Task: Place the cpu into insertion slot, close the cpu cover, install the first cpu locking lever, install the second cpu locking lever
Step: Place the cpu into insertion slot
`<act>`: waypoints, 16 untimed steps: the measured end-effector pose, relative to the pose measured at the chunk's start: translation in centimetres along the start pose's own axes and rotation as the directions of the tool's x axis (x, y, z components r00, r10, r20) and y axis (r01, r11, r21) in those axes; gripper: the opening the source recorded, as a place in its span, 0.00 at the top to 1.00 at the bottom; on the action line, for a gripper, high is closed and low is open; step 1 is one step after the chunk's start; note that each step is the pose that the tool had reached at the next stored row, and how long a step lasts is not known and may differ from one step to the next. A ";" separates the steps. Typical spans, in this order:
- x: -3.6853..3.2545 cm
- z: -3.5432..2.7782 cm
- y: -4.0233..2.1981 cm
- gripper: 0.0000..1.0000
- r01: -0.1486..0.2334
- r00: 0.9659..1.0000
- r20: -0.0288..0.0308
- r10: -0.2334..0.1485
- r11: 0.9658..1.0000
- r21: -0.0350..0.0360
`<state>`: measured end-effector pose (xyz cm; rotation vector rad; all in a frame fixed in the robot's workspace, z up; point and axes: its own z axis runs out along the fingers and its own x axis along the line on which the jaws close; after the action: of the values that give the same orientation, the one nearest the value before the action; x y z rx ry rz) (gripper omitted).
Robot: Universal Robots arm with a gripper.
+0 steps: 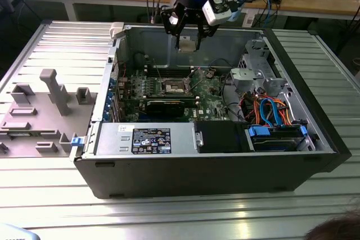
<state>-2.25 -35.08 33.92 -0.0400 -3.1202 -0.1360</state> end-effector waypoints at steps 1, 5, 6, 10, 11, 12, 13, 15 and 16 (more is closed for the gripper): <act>0.00 0.05 -0.01 0.45 0.000 1.000 0.000 0.000 1.000 0.000; 0.00 0.15 -0.01 0.45 0.000 1.000 0.000 0.000 1.000 0.000; 0.00 0.16 -0.01 0.45 0.000 1.000 0.000 0.000 1.000 0.000; 0.03 0.85 -0.07 0.45 0.000 1.000 0.000 0.000 1.000 0.000; 0.03 0.87 -0.08 0.45 0.000 1.000 0.000 0.000 1.000 0.000; 0.03 0.90 -0.08 0.45 0.000 1.000 0.000 0.000 1.000 0.000; 0.03 0.92 -0.08 0.45 0.000 1.000 0.000 0.000 1.000 0.000; 0.02 1.18 -0.10 0.45 0.000 1.000 0.000 0.000 1.000 0.000; 0.02 1.32 -0.12 0.45 0.000 1.000 0.000 0.000 1.000 0.000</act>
<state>-2.30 -35.08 32.60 -0.0400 -3.1202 -0.1361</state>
